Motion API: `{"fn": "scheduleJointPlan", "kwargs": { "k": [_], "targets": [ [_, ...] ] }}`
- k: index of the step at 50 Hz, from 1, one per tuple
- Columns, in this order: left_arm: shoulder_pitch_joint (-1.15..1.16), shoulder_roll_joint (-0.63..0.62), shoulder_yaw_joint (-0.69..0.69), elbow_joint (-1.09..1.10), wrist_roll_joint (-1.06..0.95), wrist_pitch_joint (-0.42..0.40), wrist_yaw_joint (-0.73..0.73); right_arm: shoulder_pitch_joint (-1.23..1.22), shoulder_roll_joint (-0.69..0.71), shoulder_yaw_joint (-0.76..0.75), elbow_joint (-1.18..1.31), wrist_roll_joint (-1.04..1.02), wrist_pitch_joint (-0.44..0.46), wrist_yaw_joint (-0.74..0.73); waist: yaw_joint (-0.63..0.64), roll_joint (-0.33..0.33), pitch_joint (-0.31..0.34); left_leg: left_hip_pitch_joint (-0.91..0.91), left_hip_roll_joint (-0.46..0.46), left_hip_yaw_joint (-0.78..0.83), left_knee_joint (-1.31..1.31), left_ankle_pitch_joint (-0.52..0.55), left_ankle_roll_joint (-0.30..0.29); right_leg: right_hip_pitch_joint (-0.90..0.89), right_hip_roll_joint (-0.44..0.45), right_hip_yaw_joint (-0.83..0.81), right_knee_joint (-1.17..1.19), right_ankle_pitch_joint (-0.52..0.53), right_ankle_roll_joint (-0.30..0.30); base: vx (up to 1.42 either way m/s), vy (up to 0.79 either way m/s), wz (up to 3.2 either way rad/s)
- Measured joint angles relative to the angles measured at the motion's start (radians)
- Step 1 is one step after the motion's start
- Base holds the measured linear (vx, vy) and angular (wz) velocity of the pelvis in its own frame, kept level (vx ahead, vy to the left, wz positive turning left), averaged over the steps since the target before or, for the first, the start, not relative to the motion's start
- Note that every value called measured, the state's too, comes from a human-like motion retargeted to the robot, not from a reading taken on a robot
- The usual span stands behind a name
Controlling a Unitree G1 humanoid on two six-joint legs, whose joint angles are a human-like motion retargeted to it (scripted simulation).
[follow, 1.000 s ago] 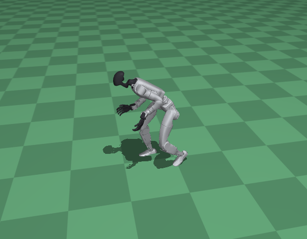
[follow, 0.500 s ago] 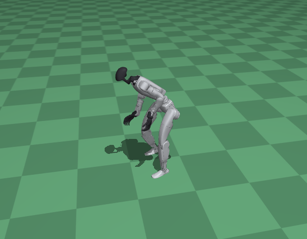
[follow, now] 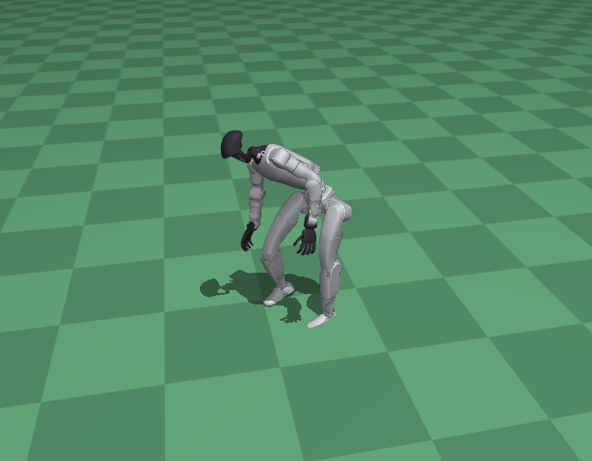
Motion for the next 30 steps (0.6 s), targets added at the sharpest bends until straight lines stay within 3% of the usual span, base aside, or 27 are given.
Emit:
{"fn": "scheduleJointPlan", "kwargs": {
  "k": [7, 12, 16, 22, 30],
  "targets": [
    [-0.005, 0.048, -0.045, 0.08, 0.138, 0.021, -0.047, -0.069, -0.019, 0.038, 0.009, -0.035, 0.008, 0.023, 0.038, -0.033, 0.0, -0.036, -0.014, -0.012, 0.175, -0.114, -0.009, 0.007, -0.008, -0.013, -0.177, 0.055, 0.003, 0.19, -0.19, 0.36],
    [0.01, 0.073, -0.077, 0.135, 0.22, 0.027, -0.085, -0.083, -0.025, 0.065, 0.011, -0.054, 0.001, 0.042, 0.092, -0.049, 0.0, -0.092, 0.032, 0.016, 0.419, -0.242, -0.01, 0.064, -0.001, -0.095, -0.154, -0.022, -0.063, 0.17, -0.24, 0.17],
    [0.029, 0.093, -0.097, 0.183, 0.272, 0.028, -0.132, -0.064, -0.017, 0.082, 0.003, -0.067, -0.011, 0.067, 0.137, -0.06, 0.0, -0.146, 0.119, 0.066, 0.669, -0.314, -0.014, 0.117, 0.031, -0.17, -0.111, -0.09, -0.116, 0.12, -0.23, 0.02],
    [0.044, 0.13, -0.099, 0.252, 0.331, 0.029, -0.232, 0.005, 0.021, 0.097, -0.023, -0.081, -0.026, 0.125, 0.212, -0.078, 0.0, -0.151, 0.343, 0.157, 1.001, -0.352, 0.011, 0.252, 0.123, -0.294, -0.123, -0.147, -0.177, 0.08, -0.19, -0.06],
    [0.022, 0.148, -0.059, 0.332, 0.367, 0.048, -0.32, 0.11, 0.094, 0.11, -0.05, -0.063, -0.024, 0.211, 0.24, -0.15, 0.0, 0.004, 0.438, 0.264, 1.003, -0.397, 0.059, 0.48, 0.138, -0.419, -0.216, -0.164, -0.19, 0.05, -0.12, 0.52]
  ]
}}
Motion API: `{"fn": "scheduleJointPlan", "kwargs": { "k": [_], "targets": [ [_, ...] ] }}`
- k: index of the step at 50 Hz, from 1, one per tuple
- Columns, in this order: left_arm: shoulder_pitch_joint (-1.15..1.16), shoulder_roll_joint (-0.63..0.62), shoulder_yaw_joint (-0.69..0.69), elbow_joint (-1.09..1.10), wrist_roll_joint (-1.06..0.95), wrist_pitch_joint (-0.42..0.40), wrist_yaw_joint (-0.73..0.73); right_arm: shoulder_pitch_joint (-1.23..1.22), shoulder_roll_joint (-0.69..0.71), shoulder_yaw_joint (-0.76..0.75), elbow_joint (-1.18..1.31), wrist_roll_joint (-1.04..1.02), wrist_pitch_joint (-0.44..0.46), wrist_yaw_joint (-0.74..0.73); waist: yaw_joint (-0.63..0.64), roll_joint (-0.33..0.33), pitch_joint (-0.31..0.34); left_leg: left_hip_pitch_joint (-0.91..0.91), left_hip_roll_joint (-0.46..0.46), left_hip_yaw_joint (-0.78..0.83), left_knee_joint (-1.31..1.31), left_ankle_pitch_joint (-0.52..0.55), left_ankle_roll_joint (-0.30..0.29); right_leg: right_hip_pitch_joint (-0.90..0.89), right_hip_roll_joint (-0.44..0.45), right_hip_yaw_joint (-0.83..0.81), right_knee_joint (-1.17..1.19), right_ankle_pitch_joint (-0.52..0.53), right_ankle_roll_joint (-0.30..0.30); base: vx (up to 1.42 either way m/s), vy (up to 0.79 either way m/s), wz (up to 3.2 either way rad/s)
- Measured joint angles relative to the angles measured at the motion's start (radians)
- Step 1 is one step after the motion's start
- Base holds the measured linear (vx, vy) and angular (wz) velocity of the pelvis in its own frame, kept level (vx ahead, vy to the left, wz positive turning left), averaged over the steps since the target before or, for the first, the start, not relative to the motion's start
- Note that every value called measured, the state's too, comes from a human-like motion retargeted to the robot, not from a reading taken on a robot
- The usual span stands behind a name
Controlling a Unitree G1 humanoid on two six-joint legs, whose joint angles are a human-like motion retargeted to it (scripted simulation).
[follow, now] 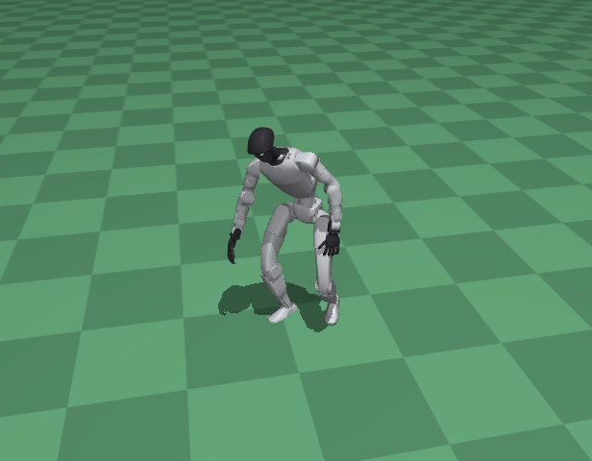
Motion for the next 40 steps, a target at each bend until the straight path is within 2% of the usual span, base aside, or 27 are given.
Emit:
{"fn": "scheduleJointPlan", "kwargs": {
  "k": [5, 10, 14, 17, 20, 23, 25, 28, 34, 40],
  "targets": [
    [-0.003, -0.002, 0.004, 0.037, 0.01, 0.013, -0.027, 0.09, 0.052, 0.0, 0.015, 0.005, 0.01, 0.05, -0.004, -0.056, -0.078, 0.115, -0.048, 0.094, -0.235, 0.018, 0.018, 0.085, -0.063, -0.066, -0.04, 0.008, 0.009, 0.03, -0.01, 1.15],
    [-0.002, -0.009, -0.007, 0.067, 0.033, 0.024, -0.048, 0.171, 0.1, -0.009, 0.036, -0.005, 0.022, 0.075, -0.035, -0.13, -0.165, 0.219, -0.168, 0.143, -0.496, 0.024, 0.068, 0.086, -0.193, -0.097, 0.047, 0.012, 0.013, 0.04, 0.09, 1.54],
    [-0.003, -0.015, -0.025, 0.099, 0.062, 0.037, -0.066, 0.201, 0.15, -0.018, 0.044, -0.02, 0.03, 0.092, -0.065, -0.178, -0.207, 0.279, -0.268, 0.103, -0.638, 0.052, 0.094, 0.03, -0.294, -0.041, 0.192, 0.121, 0.041, 0.06, 0.14, 1.74],
    [-0.003, -0.012, -0.035, 0.121, 0.083, 0.047, -0.078, 0.215, 0.186, -0.03, 0.058, -0.036, 0.037, 0.11, -0.089, -0.2, -0.228, 0.304, -0.33, 0.019, -0.701, 0.077, 0.097, -0.02, -0.264, 0.095, 0.23, 0.091, 0.103, 0.11, 0.1, 2.13],
    [0.004, -0.005, -0.035, 0.139, 0.1, 0.058, -0.087, 0.225, 0.221, -0.038, 0.074, -0.054, 0.046, 0.13, -0.092, -0.228, -0.248, 0.338, -0.392, -0.068, -0.785, 0.119, 0.094, -0.049, -0.247, 0.2, 0.233, 0.094, 0.138, 0.14, 0.07, 2.01],
    [0.014, 0.014, -0.02, 0.151, 0.106, 0.071, -0.104, 0.224, 0.252, -0.04, 0.085, -0.079, 0.058, 0.159, -0.077, -0.24, -0.276, 0.373, -0.418, -0.165, -0.876, 0.166, 0.086, -0.059, -0.19, 0.291, 0.159, 0.114, 0.162, 0.17, 0.04, 1.9],
    [0.019, 0.036, 0.001, 0.156, 0.106, 0.08, -0.123, 0.215, 0.274, -0.038, 0.088, -0.097, 0.069, 0.182, -0.059, -0.235, -0.299, 0.408, -0.403, -0.234, -0.968, 0.208, 0.076, -0.045, -0.126, 0.341, 0.057, 0.14, 0.172, 0.19, 0.02, 1.82],
    [0.045, 0.05, 0.025, 0.173, 0.104, 0.087, -0.134, 0.229, 0.301, -0.032, 0.081, -0.115, 0.078, 0.202, -0.038, -0.268, -0.326, 0.412, -0.43, -0.325, -0.971, 0.21, 0.073, -0.038, -0.075, 0.471, -0.025, 0.148, 0.194, 0.19, 0.0, 1.9],
    [0.08, 0.099, 0.104, 0.207, 0.078, 0.101, -0.167, 0.236, 0.345, -0.038, 0.057, -0.138, 0.092, 0.255, 0.018, -0.31, -0.383, 0.437, -0.413, -0.493, -1.022, 0.22, 0.06, 0.035, 0.018, 0.606, -0.164, 0.162, 0.197, 0.23, -0.07, 1.72],
    [0.099, 0.124, 0.186, 0.226, 0.044, 0.117, -0.183, 0.247, 0.361, -0.059, 0.017, -0.128, 0.094, 0.286, 0.065, -0.347, -0.404, 0.47, -0.387, -0.61, -1.031, 0.206, 0.036, 0.118, 0.021, 0.548, -0.173, 0.086, 0.139, 0.24, -0.22, 1.56]
  ]
}}
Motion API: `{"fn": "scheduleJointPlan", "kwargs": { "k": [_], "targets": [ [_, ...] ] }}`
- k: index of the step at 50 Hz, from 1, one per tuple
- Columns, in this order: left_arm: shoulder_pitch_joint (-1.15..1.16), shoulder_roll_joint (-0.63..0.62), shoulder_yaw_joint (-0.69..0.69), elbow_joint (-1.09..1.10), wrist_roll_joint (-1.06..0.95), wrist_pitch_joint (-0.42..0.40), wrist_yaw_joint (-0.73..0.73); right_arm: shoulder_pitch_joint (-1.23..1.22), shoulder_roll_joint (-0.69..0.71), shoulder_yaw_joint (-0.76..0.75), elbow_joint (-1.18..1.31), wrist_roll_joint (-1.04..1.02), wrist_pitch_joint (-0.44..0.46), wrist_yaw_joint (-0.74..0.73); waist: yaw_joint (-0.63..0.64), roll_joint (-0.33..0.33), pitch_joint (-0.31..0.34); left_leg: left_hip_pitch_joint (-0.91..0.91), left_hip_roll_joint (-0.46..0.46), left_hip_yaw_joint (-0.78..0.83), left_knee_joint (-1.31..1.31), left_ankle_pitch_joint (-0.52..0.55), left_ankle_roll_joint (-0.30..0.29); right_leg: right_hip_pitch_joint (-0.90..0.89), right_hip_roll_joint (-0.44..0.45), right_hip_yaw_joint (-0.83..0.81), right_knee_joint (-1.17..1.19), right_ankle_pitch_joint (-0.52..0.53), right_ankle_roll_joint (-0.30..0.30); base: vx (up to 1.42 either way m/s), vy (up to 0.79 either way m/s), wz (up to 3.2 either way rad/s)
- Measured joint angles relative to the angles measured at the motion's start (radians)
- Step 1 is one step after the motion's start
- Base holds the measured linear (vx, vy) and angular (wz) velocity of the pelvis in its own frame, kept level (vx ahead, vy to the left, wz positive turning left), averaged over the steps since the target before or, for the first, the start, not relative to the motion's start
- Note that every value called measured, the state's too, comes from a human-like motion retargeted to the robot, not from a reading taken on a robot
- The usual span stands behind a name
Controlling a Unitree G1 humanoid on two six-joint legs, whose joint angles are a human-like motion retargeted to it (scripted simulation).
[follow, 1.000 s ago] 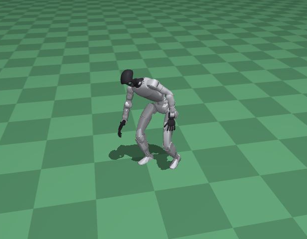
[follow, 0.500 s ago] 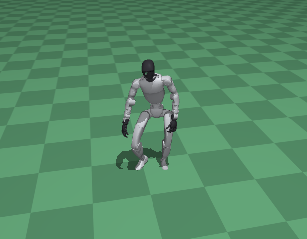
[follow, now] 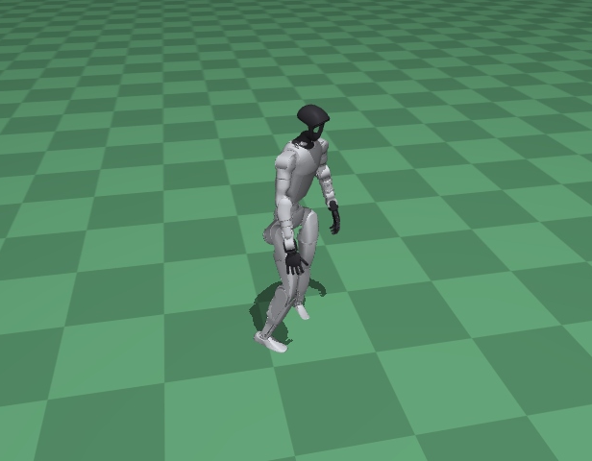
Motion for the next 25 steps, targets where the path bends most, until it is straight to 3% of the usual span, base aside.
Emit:
{"fn": "scheduleJointPlan", "kwargs": {
  "k": [3, 8, 14, 20, 25],
  "targets": [
    [0.002, 0.0, 0.031, -0.001, -0.011, 0.009, -0.001, 0.004, -0.006, -0.009, -0.02, 0.006, 0.002, 0.012, 0.016, -0.011, 0.002, 0.0, 0.013, 0.002, 0.045, -0.016, -0.018, 0.044, -0.018, -0.078, 0.014, -0.052, -0.043, 0.19, -0.31, 1.58],
    [0.002, -0.014, 0.061, -0.01, -0.014, 0.024, 0.007, 0.007, -0.03, -0.017, -0.045, 0.014, 0.007, 0.02, 0.026, -0.02, 0.024, -0.055, 0.043, 0.19, 0.278, -0.094, -0.026, 0.13, -0.054, -0.222, 0.034, -0.109, -0.097, 0.1, -0.3, 1.63],
    [0.004, -0.039, 0.067, -0.016, 0.003, 0.042, -0.004, 0.008, -0.062, -0.03, -0.062, 0.025, 0.01, 0.011, 0.022, 0.013, 0.032, -0.191, 0.266, 0.527, 0.674, -0.202, 0.01, 0.213, -0.035, -0.399, 0.019, -0.143, -0.145, 0.0, -0.24, 1.44],
    [0.008, -0.061, 0.064, -0.004, 0.028, 0.063, -0.054, 0.017, -0.077, -0.049, -0.063, 0.042, 0.016, 0.009, 0.028, 0.1, -0.007, -0.242, 0.473, 0.714, 0.834, -0.263, 0.013, 0.3, 0.076, -0.548, -0.149, -0.083, -0.182, -0.02, -0.14, 0.97],
    [0.006, -0.068, 0.062, 0.014, 0.048, 0.07, -0.091, 0.028, -0.078, -0.06, -0.044, 0.047, 0.018, 0.021, 0.0, 0.121, -0.029, -0.184, 0.476, 0.829, 0.748, -0.253, 0.006, 0.388, 0.115, -0.63, -0.319, -0.015, -0.183, -0.02, -0.05, 0.92]
  ]
}}
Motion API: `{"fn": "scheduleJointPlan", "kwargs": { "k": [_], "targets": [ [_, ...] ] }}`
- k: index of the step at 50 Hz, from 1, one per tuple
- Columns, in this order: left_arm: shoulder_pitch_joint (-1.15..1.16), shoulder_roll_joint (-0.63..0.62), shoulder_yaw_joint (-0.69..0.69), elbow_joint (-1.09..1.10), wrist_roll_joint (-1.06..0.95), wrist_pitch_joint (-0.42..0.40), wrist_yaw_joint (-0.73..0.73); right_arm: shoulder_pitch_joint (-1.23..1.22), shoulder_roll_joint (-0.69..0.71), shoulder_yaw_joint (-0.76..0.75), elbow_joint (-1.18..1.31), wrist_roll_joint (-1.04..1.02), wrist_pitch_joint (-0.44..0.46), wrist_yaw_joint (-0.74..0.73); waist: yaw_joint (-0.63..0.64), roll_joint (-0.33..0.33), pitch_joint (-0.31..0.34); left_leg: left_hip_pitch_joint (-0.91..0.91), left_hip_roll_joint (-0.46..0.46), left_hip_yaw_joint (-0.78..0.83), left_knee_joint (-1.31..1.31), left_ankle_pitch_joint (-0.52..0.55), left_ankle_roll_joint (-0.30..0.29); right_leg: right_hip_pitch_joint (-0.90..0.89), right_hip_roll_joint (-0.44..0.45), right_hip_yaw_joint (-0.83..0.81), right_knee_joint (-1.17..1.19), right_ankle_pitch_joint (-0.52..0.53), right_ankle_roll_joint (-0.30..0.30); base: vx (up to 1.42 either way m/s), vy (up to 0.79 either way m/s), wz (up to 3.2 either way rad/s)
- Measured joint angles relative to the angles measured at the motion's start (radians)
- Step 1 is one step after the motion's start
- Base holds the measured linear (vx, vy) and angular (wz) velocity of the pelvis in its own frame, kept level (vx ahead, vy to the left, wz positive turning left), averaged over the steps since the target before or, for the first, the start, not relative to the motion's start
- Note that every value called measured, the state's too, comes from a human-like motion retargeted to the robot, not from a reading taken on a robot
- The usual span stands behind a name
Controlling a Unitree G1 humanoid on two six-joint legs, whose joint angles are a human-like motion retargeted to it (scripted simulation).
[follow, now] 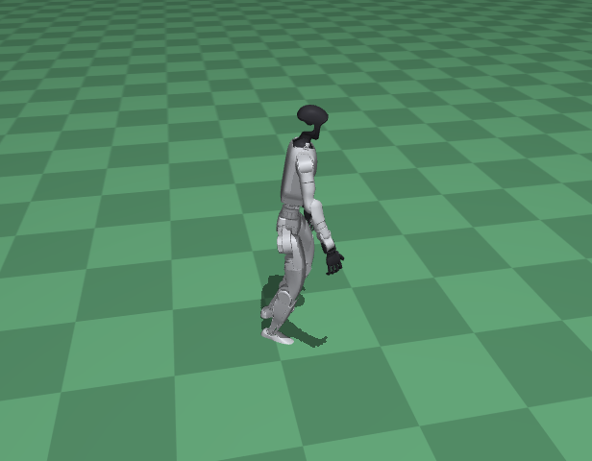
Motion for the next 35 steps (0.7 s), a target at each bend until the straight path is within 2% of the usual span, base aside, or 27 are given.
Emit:
{"fn": "scheduleJointPlan", "kwargs": {
  "k": [6, 9, 17, 20, 23, 25, 30, 35],
  "targets": [
    [0.0, -0.013, -0.008, 0.009, 0.024, -0.003, -0.01, 0.02, 0.017, 0.005, 0.014, -0.006, -0.006, 0.007, -0.041, 0.014, -0.011, 0.074, -0.036, 0.056, -0.141, 0.001, -0.008, 0.029, -0.005, -0.066, -0.014, 0.015, 0.009, -0.03, 0.03, 0.72],
    [-0.01, -0.017, -0.013, 0.011, 0.037, -0.006, -0.016, 0.022, 0.042, 0.012, 0.012, -0.011, -0.012, 0.02, -0.069, -0.021, -0.011, 0.155, -0.145, 0.074, -0.343, 0.052, 0.009, 0.033, -0.06, -0.084, -0.003, 0.008, 0.019, -0.01, 0.08, 0.65],
    [-0.022, -0.022, -0.048, 0.014, 0.063, -0.016, -0.018, 0.067, 0.08, 0.036, -0.005, -0.02, -0.032, 0.038, -0.11, -0.04, 0.003, 0.208, -0.225, 0.05, -0.484, 0.091, 0.013, -0.022, -0.15, -0.1, 0.176, -0.033, 0.02, -0.04, 0.08, 0.45],
    [-0.036, -0.02, -0.063, 0.009, 0.072, -0.018, -0.017, 0.079, 0.079, 0.041, -0.007, -0.022, -0.038, 0.041, -0.132, -0.064, 0.01, 0.23, -0.28, 0.031, -0.557, 0.127, 0.019, -0.074, -0.195, -0.049, 0.257, -0.044, 0.039, -0.03, 0.06, 0.67],
    [-0.05, -0.019, -0.076, 0.001, 0.079, -0.019, -0.014, 0.09, 0.076, 0.041, -0.007, -0.026, -0.04, 0.042, -0.161, -0.095, 0.018, 0.253, -0.348, -0.007, -0.634, 0.173, 0.027, -0.148, -0.22, 0.087, 0.309, -0.072, 0.089, -0.02, 0.03, 0.88],
    [-0.059, -0.015, -0.081, -0.005, 0.082, -0.019, -0.012, 0.095, 0.075, 0.041, -0.005, -0.029, -0.04, 0.043, -0.172, -0.112, 0.018, 0.267, -0.387, -0.027, -0.69, 0.205, 0.033, -0.184, -0.243, 0.139, 0.341, -0.086, 0.101, 0.0, 0.0, 0.67],
    [-0.075, -0.001, -0.087, -0.019, 0.082, -0.015, -0.013, 0.112, 0.08, 0.033, 0.006, -0.036, -0.032, 0.048, -0.181, -0.132, 0.014, 0.299, -0.441, -0.082, -0.802, 0.275, 0.041, -0.218, -0.275, 0.21, 0.366, -0.098, 0.105, 0.02, -0.05, 0.52],
    [-0.085, 0.019, -0.081, -0.025, 0.078, -0.008, -0.015, 0.126, 0.074, 0.02, 0.026, -0.039, -0.02, 0.051, -0.169, -0.133, 0.017, 0.323, -0.449, -0.125, -0.845, 0.31, 0.041, -0.199, -0.274, 0.232, 0.351, -0.103, 0.095, 0.03, -0.12, 0.34]
  ]
}}
